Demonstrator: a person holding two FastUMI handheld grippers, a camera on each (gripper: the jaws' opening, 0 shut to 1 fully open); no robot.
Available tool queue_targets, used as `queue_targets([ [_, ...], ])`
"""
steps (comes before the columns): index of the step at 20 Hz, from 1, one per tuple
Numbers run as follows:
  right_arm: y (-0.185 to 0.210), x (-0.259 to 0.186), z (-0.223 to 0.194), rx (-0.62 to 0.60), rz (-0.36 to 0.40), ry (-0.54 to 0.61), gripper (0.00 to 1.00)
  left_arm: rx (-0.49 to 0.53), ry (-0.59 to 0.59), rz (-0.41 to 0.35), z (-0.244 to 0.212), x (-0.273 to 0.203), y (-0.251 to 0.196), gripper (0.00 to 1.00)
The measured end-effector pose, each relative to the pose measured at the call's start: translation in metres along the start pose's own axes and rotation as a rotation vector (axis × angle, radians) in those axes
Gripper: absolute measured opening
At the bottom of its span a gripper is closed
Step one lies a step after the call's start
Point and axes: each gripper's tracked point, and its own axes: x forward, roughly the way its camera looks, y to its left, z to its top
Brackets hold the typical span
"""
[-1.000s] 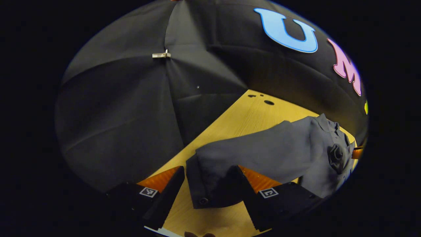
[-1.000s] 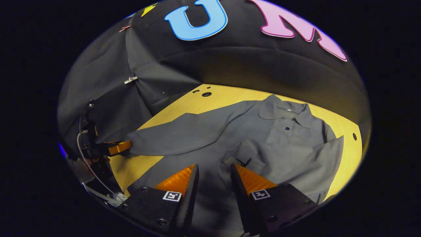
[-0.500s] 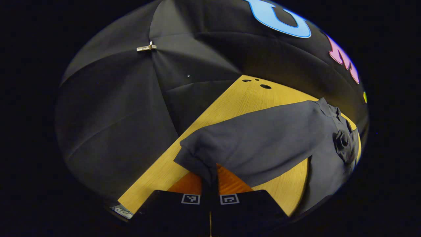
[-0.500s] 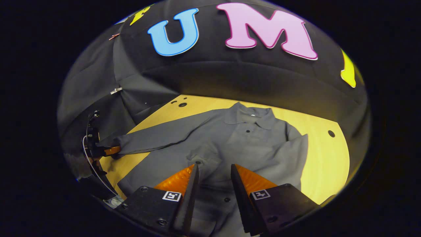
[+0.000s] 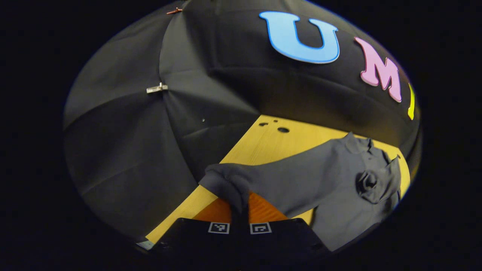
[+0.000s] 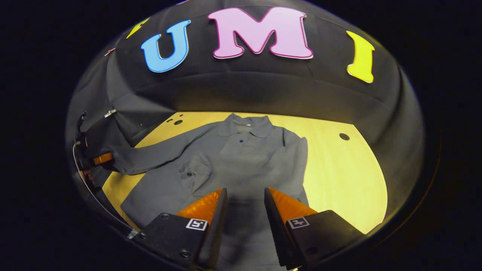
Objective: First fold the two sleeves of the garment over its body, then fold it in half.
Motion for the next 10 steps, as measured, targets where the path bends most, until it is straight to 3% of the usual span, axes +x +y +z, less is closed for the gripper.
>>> queue_targets([
  [2, -0.013, -0.005, -0.01, 0.016, -0.025, 0.013, 0.63, 0.002, -0.055, -0.033, 0.028, -0.01, -0.019, 0.06],
  [3, -0.017, -0.008, -0.013, 0.025, -0.031, 0.019, 0.53, 0.007, -0.078, -0.055, 0.042, -0.014, -0.031, 0.06],
  [4, -0.023, -0.009, -0.018, 0.03, -0.042, 0.023, 0.65, 0.015, -0.101, -0.079, 0.055, -0.018, -0.043, 0.05],
  [6, -0.029, -0.014, -0.025, 0.041, -0.054, 0.031, 0.69, 0.033, -0.141, -0.128, 0.079, -0.025, -0.07, 0.05],
  [7, -0.031, -0.016, -0.028, 0.047, -0.057, 0.033, 0.64, 0.048, -0.158, -0.154, 0.09, -0.028, -0.084, 0.05],
  [8, -0.034, -0.017, -0.03, 0.053, -0.064, 0.034, 0.81, 0.07, -0.171, -0.178, 0.095, -0.032, -0.097, 0.05],
  [10, -0.038, -0.02, -0.033, 0.069, -0.072, 0.033, 0.92, 0.121, -0.195, -0.223, 0.104, -0.038, -0.124, 0.05],
])
